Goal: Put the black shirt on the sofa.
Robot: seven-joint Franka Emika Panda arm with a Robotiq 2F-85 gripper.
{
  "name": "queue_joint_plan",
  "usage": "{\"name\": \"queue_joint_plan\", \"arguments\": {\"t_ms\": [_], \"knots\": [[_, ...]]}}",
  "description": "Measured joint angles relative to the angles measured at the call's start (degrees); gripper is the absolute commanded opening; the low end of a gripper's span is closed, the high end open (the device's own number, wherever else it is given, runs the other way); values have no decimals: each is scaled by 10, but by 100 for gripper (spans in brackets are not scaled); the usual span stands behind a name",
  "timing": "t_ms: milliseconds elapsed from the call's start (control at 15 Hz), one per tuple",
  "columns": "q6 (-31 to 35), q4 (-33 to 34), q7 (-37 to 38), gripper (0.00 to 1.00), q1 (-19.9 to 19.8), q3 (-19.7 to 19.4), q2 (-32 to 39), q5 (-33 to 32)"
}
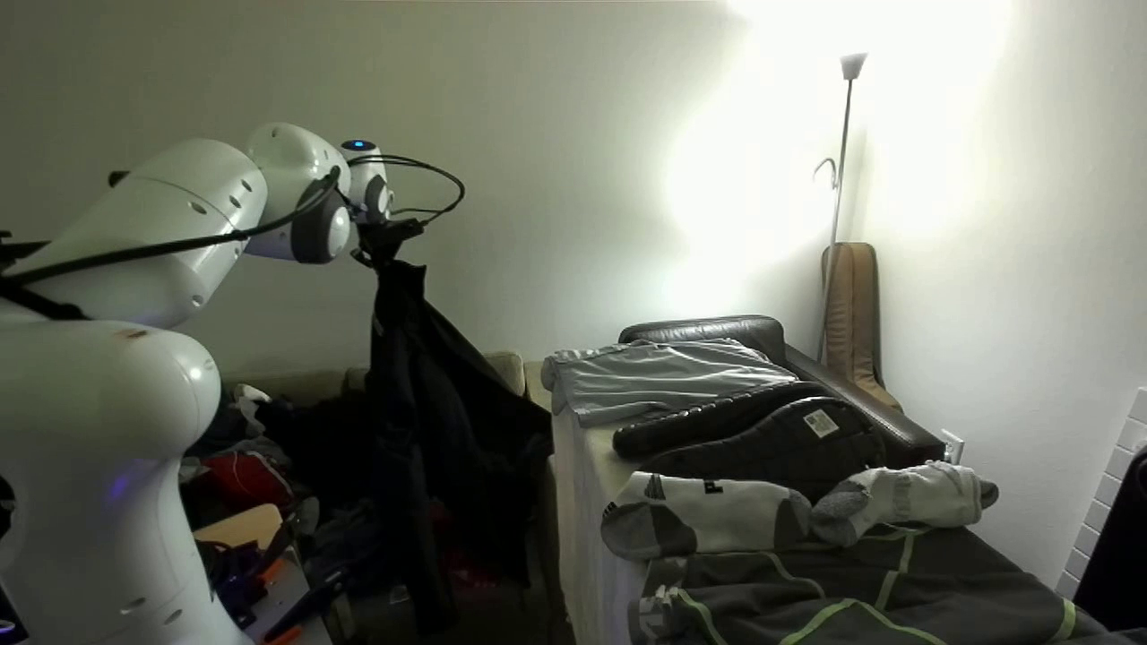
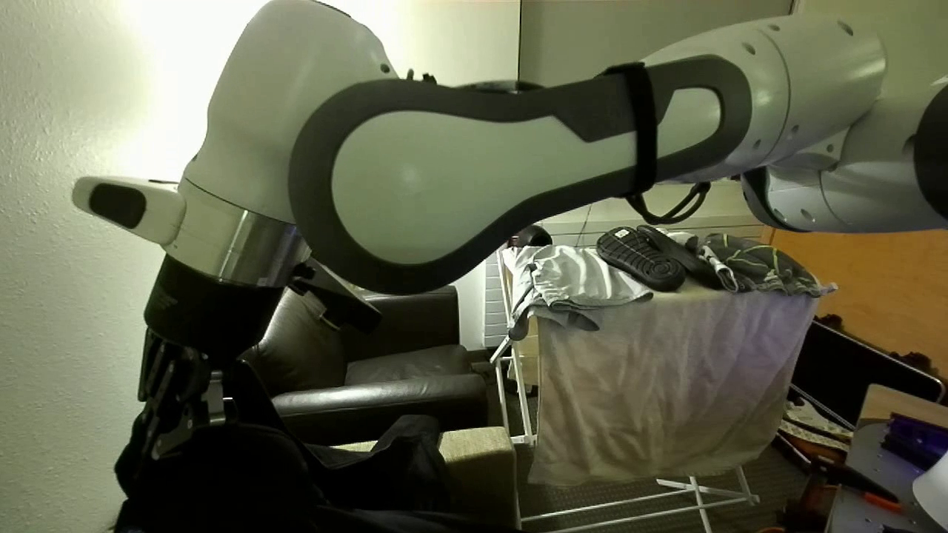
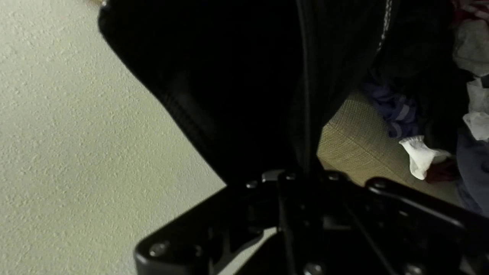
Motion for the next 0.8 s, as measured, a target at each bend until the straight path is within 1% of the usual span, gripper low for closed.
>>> {"name": "queue_joint_plan", "arguments": {"t_ms": [467, 533, 600, 800], "knots": [[-5, 1, 0, 8, 0, 2, 0, 0], [-5, 1, 0, 33, 0, 2, 0, 0], [-5, 1, 0, 34, 0, 2, 0, 0], [-5, 1, 3, 52, 0, -2, 2, 0]]}}
